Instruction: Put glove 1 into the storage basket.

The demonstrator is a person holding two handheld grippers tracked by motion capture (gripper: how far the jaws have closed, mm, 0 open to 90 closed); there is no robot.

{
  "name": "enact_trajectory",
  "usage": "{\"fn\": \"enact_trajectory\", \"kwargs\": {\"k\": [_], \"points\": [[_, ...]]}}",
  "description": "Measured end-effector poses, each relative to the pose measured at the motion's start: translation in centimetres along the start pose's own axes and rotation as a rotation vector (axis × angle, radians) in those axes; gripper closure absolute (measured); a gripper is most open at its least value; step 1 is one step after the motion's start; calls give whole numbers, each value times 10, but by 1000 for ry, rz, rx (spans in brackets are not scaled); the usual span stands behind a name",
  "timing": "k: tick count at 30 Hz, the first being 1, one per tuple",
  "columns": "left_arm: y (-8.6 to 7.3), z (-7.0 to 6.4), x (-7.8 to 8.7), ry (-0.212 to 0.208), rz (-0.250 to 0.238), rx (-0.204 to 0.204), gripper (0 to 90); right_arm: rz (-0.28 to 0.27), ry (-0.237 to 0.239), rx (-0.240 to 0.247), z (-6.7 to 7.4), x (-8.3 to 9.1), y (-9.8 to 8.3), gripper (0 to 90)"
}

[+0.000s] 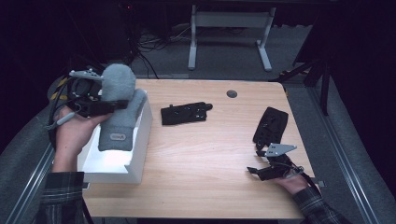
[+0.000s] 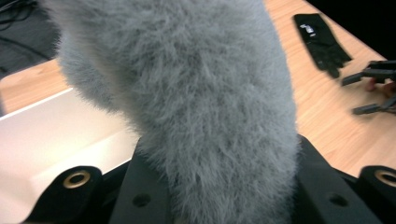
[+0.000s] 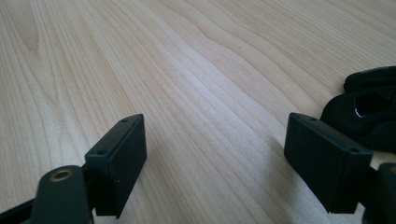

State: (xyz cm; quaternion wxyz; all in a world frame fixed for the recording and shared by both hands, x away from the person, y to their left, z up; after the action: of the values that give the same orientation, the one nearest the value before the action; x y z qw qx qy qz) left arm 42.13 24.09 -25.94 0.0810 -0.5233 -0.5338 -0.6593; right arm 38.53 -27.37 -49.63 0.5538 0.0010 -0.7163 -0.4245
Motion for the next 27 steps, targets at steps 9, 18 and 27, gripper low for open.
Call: {"fn": "enact_trajectory", "kwargs": {"k": [9,18,27], "points": [[-26,21,-11,-17,22,45,705,0,0,0,0,0,0,216],[-52,38,-52,-33,99,92,704,1,-2,0,0,0,0,216],[-73,51,-99,-60,196,122,700,1,-2,0,0,0,0,215]]}}
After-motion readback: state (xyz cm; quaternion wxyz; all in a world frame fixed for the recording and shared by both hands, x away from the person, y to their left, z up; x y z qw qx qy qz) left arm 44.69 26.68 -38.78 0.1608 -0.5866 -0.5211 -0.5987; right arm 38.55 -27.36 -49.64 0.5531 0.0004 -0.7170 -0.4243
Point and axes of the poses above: each handheld gripper's, and its own axes: x roughly backward along the jaws, y roughly out of its top, z roughly to its left, the point moved 4 cm from there along -x, roughly forward along the jaws, and after that the axes turned 10 degrees about z, right-handed, at the moved point
